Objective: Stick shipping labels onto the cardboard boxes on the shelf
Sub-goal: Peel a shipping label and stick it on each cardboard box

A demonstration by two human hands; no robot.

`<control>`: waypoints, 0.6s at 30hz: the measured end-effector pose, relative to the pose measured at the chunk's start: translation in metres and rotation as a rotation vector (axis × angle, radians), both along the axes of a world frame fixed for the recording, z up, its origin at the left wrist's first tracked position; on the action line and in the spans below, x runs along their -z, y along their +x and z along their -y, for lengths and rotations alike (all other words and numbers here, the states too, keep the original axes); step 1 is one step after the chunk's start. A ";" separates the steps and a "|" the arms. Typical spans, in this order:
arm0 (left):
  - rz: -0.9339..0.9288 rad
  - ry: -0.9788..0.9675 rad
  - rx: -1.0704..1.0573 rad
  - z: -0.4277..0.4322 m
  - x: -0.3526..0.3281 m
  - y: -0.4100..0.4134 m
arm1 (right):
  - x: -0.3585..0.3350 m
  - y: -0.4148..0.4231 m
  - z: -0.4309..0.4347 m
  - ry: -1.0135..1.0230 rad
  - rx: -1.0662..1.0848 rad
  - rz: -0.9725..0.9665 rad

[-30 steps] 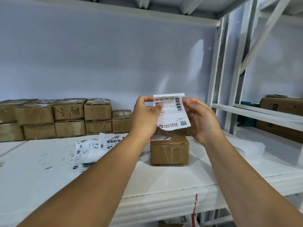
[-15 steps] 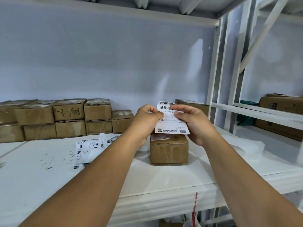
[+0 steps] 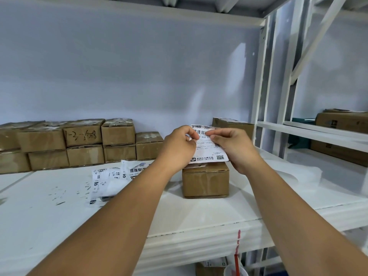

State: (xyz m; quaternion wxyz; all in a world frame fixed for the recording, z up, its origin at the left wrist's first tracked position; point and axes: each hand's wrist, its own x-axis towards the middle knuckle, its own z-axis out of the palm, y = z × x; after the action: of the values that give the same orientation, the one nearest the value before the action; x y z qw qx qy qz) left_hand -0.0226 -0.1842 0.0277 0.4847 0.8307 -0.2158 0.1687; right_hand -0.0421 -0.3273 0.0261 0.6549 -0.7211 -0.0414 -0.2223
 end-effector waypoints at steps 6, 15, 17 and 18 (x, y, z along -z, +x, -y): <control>0.032 0.043 -0.010 -0.003 -0.001 -0.001 | 0.001 0.001 0.000 -0.083 0.027 0.004; 0.097 0.167 -0.080 -0.001 0.001 -0.006 | 0.000 -0.002 0.000 -0.205 0.076 0.019; 0.123 0.198 -0.089 -0.001 0.002 -0.006 | 0.000 -0.003 0.001 -0.235 0.080 0.027; 0.135 0.211 -0.091 -0.001 0.003 -0.007 | 0.000 -0.003 0.001 -0.259 0.086 0.029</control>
State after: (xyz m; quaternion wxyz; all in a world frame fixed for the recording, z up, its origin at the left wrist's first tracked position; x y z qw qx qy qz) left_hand -0.0293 -0.1831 0.0251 0.3711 0.8727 -0.2265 0.2222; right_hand -0.0454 -0.3283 0.0263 0.5456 -0.7973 -0.0483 -0.2535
